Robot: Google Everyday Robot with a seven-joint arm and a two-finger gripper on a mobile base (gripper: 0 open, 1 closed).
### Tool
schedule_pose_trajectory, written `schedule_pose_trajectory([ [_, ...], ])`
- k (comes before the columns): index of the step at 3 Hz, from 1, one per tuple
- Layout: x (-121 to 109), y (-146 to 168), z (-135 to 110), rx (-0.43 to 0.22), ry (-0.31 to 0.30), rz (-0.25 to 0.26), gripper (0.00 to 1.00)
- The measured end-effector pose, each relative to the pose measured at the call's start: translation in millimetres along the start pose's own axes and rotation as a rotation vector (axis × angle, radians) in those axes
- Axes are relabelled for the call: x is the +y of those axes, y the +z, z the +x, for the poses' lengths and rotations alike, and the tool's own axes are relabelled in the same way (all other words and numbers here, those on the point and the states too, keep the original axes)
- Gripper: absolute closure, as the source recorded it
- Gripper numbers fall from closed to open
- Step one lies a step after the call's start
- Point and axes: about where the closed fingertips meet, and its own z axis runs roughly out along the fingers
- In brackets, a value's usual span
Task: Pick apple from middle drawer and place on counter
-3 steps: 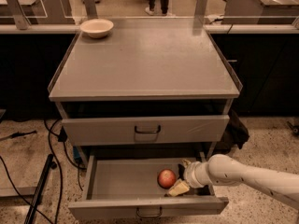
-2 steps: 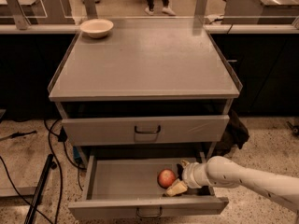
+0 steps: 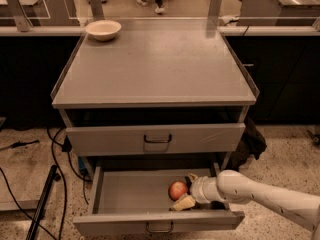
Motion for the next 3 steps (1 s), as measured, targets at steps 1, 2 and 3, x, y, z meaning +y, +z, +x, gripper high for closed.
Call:
schedule_pose_trajectory([
  [1,0.2,0.2,0.0,0.0,0.0,0.0,0.34],
  [2,0.2,0.3,0.0,0.0,0.0,0.0,0.57],
  [3,0.2,0.3,0.0,0.0,0.0,0.0,0.8],
])
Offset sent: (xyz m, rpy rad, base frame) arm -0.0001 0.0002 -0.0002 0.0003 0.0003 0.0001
